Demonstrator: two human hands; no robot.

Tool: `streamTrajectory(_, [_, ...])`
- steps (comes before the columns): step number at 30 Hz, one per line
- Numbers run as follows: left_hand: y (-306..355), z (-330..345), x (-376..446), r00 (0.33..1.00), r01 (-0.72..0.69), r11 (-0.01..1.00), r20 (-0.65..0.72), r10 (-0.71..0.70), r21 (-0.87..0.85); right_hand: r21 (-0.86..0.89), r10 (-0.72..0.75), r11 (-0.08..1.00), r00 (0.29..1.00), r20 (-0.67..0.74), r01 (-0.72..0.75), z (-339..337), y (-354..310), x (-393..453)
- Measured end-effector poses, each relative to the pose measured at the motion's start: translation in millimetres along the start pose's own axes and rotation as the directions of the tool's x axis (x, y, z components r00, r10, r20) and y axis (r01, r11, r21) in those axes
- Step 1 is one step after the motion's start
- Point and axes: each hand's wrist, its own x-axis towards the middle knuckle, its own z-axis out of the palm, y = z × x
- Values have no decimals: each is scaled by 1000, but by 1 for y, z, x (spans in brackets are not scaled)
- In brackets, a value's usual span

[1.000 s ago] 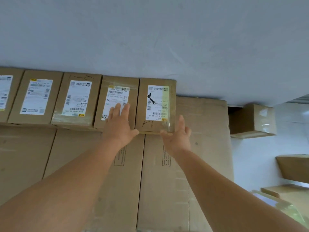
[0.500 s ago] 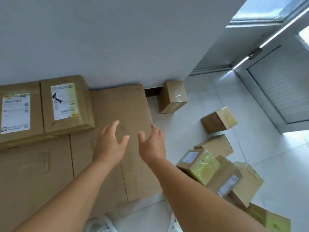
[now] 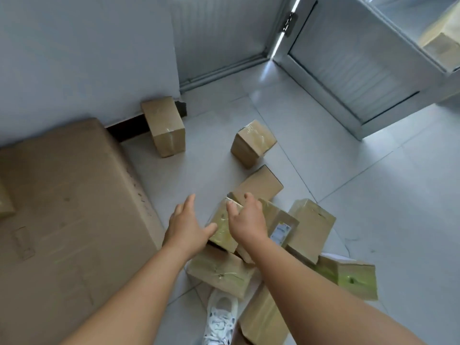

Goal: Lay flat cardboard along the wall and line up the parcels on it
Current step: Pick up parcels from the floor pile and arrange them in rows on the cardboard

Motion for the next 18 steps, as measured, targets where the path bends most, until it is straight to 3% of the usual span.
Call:
streamTrajectory(5, [22, 65, 26, 992, -41, 984, 126, 19, 175, -82, 78, 994, 997, 22, -76, -24, 66, 36])
streamTrajectory(9, [22, 105, 53, 990, -52, 938, 144, 2, 343, -420, -9, 906, 993, 114, 56, -28, 105, 67])
streamTrajectory(13, [19, 129, 74, 989, -8, 877, 131, -63, 480, -693, -55, 671, 950, 308, 264, -19, 116, 96])
streamTrajectory(18, [7, 151, 95, 988, -15, 826, 134, -73, 564, -855, -8, 290, 894, 448, 431, 3, 116, 125])
